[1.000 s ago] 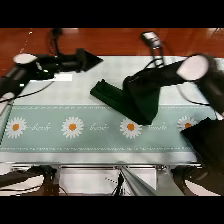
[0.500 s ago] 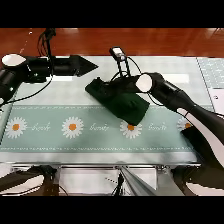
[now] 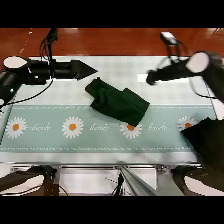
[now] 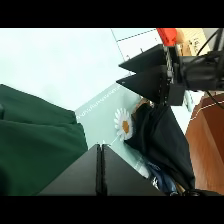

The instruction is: Fold the shirts.

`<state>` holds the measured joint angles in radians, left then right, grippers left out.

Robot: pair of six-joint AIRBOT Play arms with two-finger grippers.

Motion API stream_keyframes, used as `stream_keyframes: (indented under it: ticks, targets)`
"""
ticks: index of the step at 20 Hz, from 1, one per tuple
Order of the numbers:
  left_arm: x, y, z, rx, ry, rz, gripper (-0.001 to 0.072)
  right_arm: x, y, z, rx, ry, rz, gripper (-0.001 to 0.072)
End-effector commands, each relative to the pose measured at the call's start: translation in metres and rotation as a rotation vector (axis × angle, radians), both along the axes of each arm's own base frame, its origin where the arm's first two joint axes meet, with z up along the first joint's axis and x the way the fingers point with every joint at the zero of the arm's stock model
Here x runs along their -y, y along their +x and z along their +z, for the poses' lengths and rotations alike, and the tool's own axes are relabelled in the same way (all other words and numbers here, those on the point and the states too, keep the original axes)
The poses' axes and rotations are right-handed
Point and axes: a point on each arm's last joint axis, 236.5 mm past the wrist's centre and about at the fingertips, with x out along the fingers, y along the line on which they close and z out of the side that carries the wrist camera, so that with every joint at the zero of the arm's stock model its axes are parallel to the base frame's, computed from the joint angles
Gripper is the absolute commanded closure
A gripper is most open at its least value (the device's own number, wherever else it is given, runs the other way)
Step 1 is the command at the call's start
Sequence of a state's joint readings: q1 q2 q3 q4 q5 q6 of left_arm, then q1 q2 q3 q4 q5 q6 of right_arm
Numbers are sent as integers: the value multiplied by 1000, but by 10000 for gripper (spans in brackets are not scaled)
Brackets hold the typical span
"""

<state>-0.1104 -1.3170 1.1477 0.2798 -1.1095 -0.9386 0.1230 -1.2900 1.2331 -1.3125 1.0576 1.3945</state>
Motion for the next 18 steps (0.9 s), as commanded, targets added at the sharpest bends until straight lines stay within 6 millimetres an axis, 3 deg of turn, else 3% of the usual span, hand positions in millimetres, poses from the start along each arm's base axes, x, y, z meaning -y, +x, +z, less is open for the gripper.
stream_keyframes:
  ticks: [1, 2, 6, 10, 14, 15, 17, 18]
  targets:
    - [-9, -5, -8, -10, 34, -24, 683, 59, -71, -50, -339, 121, -159, 155]
    - [-12, -8, -11, -15, 47, -36, 684, 46, -82, -64, -389, 260, -196, 96]
    - [-20, -20, -19, -36, 81, -83, 684, -14, -91, -100, -397, 618, -327, 94]
    - [-20, -23, -23, -63, 91, -90, 684, -56, -84, -121, -312, 650, -386, 94]
    - [-20, -23, -23, -77, 87, -84, 684, -86, -62, -128, -208, 633, -490, 101]
    - [-20, -23, -23, -77, 87, -84, 684, -93, -61, -131, -213, 639, -510, 165]
    - [-21, -23, -23, -76, 89, -84, 683, -99, -63, -129, -220, 646, -487, 669]
    - [-21, -23, -23, -76, 90, -82, 684, -101, -62, -114, -189, 649, -404, 672]
